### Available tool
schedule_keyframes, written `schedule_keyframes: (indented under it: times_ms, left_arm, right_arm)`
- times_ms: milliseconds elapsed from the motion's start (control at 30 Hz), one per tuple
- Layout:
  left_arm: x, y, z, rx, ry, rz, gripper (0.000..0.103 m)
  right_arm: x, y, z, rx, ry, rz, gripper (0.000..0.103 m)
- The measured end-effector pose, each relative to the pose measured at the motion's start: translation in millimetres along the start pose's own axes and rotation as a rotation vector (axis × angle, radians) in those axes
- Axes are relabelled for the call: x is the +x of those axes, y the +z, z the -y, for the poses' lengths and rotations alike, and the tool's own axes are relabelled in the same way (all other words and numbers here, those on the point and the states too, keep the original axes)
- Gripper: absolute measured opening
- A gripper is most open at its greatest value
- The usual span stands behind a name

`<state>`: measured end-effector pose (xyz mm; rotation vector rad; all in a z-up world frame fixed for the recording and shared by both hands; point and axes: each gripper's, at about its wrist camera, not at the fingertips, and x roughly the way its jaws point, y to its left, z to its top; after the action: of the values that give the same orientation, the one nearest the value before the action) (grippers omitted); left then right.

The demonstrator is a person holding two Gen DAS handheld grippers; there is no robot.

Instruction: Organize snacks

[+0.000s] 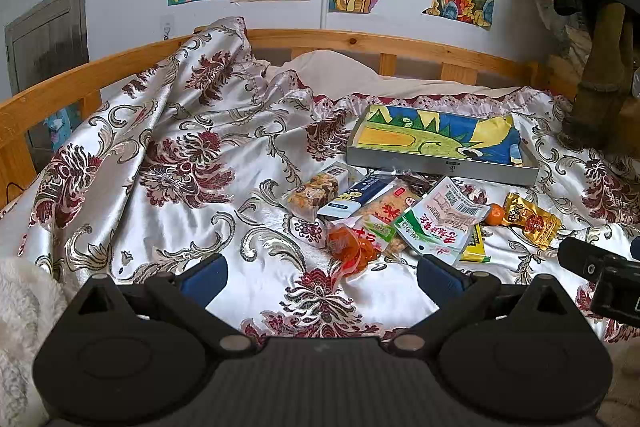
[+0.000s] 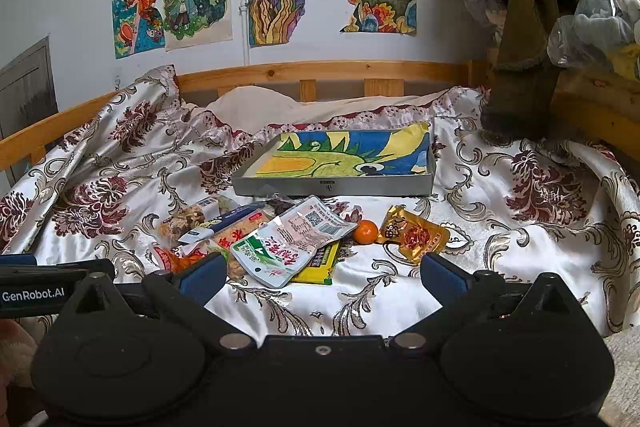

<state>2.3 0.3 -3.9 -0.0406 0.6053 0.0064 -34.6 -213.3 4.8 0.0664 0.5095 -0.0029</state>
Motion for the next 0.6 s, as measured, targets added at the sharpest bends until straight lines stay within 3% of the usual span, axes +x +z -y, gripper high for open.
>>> schedule_keyframes:
  times_ms: [600]
  left_arm:
    - [1.7,-3.9,-2.0,-0.002,0.006,-0.004,0.103]
  right_arm:
    - [-0.4,-0.1,0.4,0.0,0.001,0.0,0.102]
